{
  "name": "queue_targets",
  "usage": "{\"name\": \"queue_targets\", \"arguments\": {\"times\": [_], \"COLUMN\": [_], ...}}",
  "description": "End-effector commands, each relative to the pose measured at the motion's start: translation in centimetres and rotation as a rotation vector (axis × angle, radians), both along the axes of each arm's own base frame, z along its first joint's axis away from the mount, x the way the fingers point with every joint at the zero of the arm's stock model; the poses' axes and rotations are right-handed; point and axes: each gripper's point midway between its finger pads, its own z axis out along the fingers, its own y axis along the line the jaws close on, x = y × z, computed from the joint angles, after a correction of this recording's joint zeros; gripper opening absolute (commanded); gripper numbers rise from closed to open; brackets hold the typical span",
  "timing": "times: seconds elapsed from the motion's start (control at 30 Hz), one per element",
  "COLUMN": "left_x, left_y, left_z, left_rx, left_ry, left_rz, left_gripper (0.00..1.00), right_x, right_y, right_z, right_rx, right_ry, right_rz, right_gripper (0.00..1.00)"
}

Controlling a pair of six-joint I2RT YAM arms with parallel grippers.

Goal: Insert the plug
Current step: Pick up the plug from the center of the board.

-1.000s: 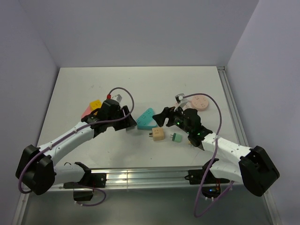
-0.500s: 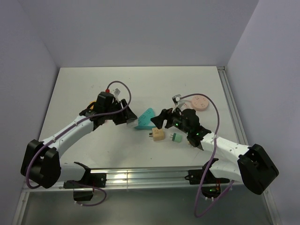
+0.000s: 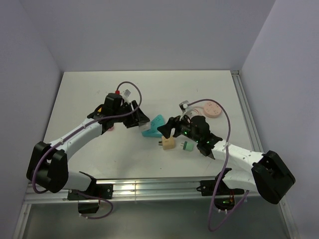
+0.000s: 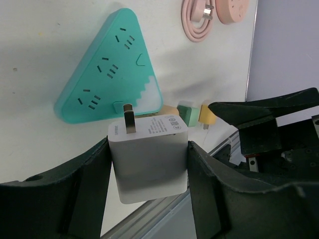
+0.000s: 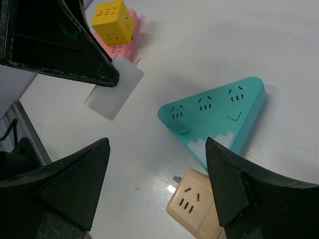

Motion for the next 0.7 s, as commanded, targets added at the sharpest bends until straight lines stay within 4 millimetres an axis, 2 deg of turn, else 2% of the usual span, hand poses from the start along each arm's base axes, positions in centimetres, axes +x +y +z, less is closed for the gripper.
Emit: {"name": "queue_targets", "arguments": {"times": [0.0,0.27,0.57,0.67], "left_x": [1.3,1.3,1.3,1.4], "left_y": [-1.8,-2.6,-5.1,-5.3], "left_z": [4.5,6.3,8.3,7.9], "left_rx": [-0.109,-0.167,-0.341,-0.327], "left_ry": [-0.096,-0.109,-0.085,-0.083], "left_rz": [-0.049,-0.078,-0.152,-0.137], "left_gripper": [0.49,0.50,0.49,0.50], "right_x": [0.8,0.9,0.9,0.2], "right_y": [0.9,1.2,2.1,2.2], "right_z": [2.4,2.3,1.6,2.9], "right_rx": [0.013,-0.003,-0.042,0.000], "right_ry": [-0.069,-0.068,-0.052,-0.091], "right_rz": [0.002,0.001,0.001,0.027], "right_gripper": [0.84,0.84,0.83,0.83]}}
